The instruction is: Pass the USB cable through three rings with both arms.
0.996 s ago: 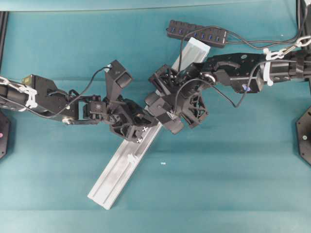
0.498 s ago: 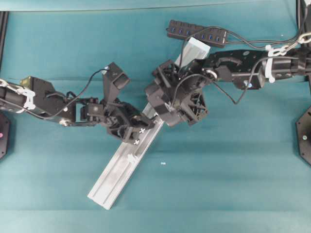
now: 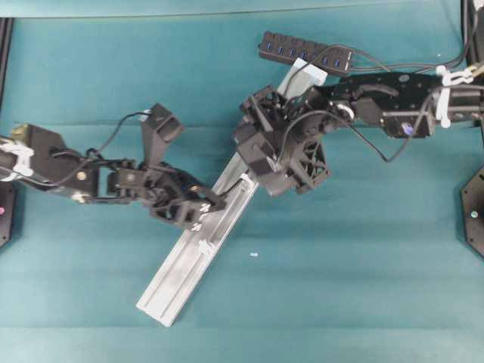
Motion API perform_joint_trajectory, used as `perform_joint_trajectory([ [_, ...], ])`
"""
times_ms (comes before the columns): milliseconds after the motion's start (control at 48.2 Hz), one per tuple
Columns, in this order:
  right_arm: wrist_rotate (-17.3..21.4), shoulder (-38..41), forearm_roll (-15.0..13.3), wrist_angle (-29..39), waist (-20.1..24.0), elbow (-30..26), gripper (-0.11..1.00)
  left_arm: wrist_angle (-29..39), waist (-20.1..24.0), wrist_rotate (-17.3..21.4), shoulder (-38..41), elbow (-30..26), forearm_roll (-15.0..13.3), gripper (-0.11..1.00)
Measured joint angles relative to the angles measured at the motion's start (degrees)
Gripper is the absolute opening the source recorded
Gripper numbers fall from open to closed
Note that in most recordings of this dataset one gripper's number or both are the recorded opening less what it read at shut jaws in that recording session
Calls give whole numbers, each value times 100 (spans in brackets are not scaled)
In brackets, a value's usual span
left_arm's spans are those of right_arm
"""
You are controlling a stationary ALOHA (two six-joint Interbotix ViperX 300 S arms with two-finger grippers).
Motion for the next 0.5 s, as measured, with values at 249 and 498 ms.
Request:
perform_joint_trajectory([
  [249, 0, 18, 0, -387, 396, 0, 78, 0, -62, -88, -519, 352, 0, 10],
  [498, 0, 193, 18, -580, 536, -88, 78, 0, -62, -97, -703, 360, 0, 10],
])
